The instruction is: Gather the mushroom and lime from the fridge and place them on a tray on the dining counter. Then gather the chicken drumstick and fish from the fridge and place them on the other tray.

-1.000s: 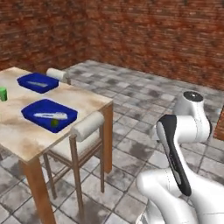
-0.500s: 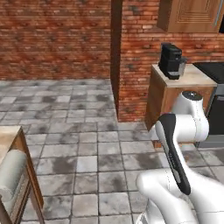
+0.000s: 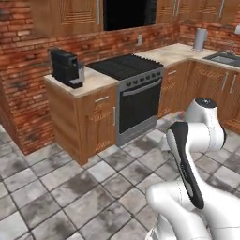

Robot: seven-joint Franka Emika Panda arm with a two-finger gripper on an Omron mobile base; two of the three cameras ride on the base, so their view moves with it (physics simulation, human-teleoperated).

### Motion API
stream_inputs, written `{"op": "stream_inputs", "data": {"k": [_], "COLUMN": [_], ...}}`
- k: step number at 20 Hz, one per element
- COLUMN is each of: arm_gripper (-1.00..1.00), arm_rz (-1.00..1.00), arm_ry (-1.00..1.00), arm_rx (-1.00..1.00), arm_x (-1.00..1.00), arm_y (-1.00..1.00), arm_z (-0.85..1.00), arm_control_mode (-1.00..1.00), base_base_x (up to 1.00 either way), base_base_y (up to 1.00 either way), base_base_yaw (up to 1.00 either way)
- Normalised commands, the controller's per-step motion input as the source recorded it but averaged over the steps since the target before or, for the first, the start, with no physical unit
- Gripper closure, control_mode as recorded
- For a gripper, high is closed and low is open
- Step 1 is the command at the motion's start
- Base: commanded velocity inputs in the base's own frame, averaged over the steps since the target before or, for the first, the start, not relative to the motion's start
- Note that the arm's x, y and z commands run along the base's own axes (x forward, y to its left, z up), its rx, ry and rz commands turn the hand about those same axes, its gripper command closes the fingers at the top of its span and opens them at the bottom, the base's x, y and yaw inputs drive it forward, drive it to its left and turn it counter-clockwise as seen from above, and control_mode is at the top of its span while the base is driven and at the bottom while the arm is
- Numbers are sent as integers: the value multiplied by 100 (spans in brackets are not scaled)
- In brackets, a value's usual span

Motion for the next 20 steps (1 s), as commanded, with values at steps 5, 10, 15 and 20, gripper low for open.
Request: {"op": "stream_inputs", "data": {"k": [5, 10, 15, 20], "arm_gripper": [-100, -100, -100, -100], "arm_rz": [0, 0, 0, 0], "arm_ry": [0, 0, 0, 0], "arm_rx": [0, 0, 0, 0], "arm_x": [0, 0, 0, 0], "arm_y": [0, 0, 0, 0], "arm_z": [0, 0, 0, 0], "arm_control_mode": [100, 100, 100, 100], "base_base_x": [0, 0, 0, 34], "base_base_y": [8, 8, 6, 8], "base_base_yaw": [-100, -100, -100, -76]}}
